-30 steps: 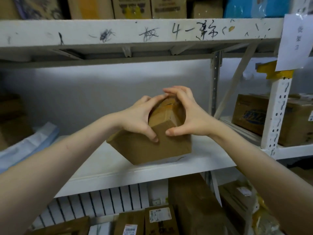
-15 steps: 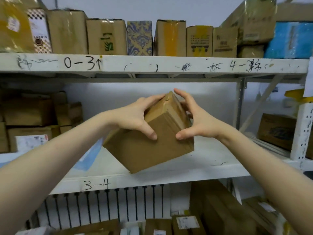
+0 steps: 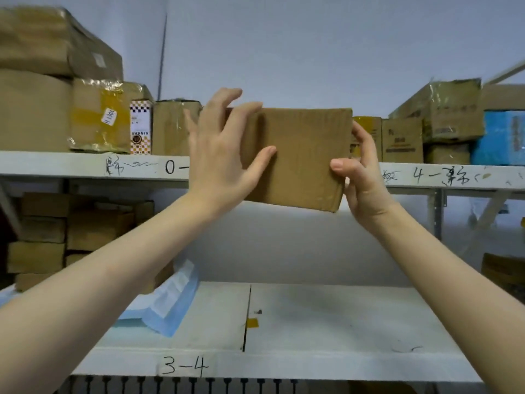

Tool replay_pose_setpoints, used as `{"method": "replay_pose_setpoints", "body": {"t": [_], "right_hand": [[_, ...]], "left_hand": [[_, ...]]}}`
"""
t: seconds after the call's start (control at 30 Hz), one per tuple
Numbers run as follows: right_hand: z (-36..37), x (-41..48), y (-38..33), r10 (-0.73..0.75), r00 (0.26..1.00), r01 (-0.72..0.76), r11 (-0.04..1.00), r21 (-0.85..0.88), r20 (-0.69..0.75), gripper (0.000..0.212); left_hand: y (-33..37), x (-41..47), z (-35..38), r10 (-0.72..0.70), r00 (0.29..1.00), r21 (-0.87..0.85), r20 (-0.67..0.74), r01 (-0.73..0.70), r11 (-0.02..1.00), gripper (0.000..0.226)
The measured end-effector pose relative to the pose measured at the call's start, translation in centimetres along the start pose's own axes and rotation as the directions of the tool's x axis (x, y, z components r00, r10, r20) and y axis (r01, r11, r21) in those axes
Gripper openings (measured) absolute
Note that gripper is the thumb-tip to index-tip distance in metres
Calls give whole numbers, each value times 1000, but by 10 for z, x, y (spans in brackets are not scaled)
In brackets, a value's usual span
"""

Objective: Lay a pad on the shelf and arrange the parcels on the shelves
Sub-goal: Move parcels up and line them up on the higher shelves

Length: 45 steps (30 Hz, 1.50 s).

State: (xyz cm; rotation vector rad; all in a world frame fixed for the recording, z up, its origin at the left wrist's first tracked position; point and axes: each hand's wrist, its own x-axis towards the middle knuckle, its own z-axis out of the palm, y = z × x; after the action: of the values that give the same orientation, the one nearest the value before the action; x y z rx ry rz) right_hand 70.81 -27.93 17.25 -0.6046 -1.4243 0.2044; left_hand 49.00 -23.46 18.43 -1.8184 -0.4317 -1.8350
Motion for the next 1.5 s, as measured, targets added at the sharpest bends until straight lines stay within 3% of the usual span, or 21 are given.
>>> {"method": "replay_pose_setpoints", "body": {"t": [0.23,0.63,0.8,1.07,1.23,1.37,1.5], "right_hand": [[15,33,2,-53,980,76,990,119,-189,105],[53,100,-6,-204,929,179,978,-109,-307,111],[77,121,-2,-288,881,234,954,-186,-374,104],[89,136,-4,-304,837,192,942,-276,-455,102],[92,139,1,-322,823,202,936,-288,-468,102],[88,146,7,-340,818,188,921,-342,-465,101],[84,153,13,-369,808,190,901,-389,-460,103]], "left_hand": [[-4,15,26,-165,984,5,60,165,986,43],[-64,62,61,-217,963,-28,158,224,974,53],[-98,80,70,-162,959,-38,231,175,984,64],[-133,99,76,-207,967,-185,151,233,955,55],[-151,99,91,-225,922,-19,314,243,970,48],[-161,101,107,-269,877,123,399,240,963,54],[-165,102,122,-244,836,269,492,121,955,58]]}}
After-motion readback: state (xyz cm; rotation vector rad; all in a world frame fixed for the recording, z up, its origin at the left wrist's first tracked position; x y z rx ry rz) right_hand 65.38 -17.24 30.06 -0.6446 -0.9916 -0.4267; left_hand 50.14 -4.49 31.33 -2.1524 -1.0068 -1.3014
